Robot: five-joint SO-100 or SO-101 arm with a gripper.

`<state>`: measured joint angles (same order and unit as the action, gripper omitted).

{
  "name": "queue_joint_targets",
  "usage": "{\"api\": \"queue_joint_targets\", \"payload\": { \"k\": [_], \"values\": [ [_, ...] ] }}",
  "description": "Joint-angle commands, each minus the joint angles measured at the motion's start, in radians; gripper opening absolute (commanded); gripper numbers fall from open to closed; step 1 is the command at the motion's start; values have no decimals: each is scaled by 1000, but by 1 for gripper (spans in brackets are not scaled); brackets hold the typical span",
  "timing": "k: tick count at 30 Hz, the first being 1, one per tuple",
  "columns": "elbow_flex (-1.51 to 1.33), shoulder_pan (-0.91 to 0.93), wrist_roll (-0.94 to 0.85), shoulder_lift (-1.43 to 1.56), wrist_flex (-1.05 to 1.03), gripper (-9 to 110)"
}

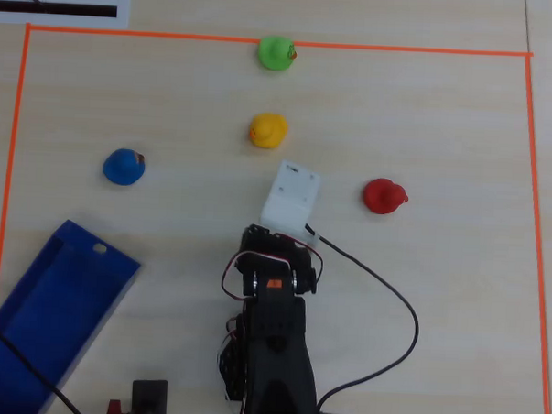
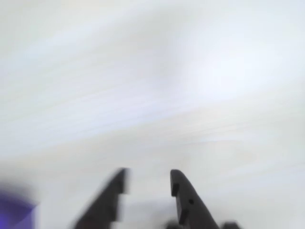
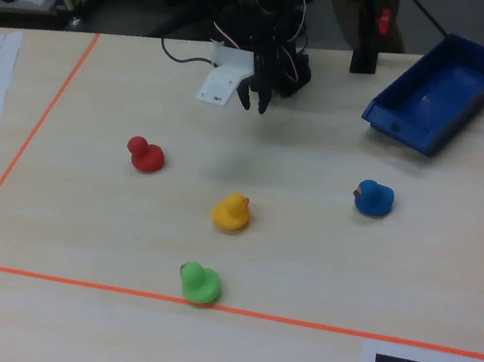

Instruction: Grasp blue duck and put it into box.

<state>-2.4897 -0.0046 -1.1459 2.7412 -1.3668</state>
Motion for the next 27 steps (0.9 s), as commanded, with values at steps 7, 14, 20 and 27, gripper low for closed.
{"api": "queue_joint_targets", "payload": {
  "k": [7, 14, 20, 27],
  "values": [
    [839, -380, 216, -853, -46, 36],
    [1058, -417, 301, -1244, 133, 37],
    [1075, -436, 327, -1388, 235, 38],
    [1031, -531, 400, -1417, 296, 39]
  ]
}}
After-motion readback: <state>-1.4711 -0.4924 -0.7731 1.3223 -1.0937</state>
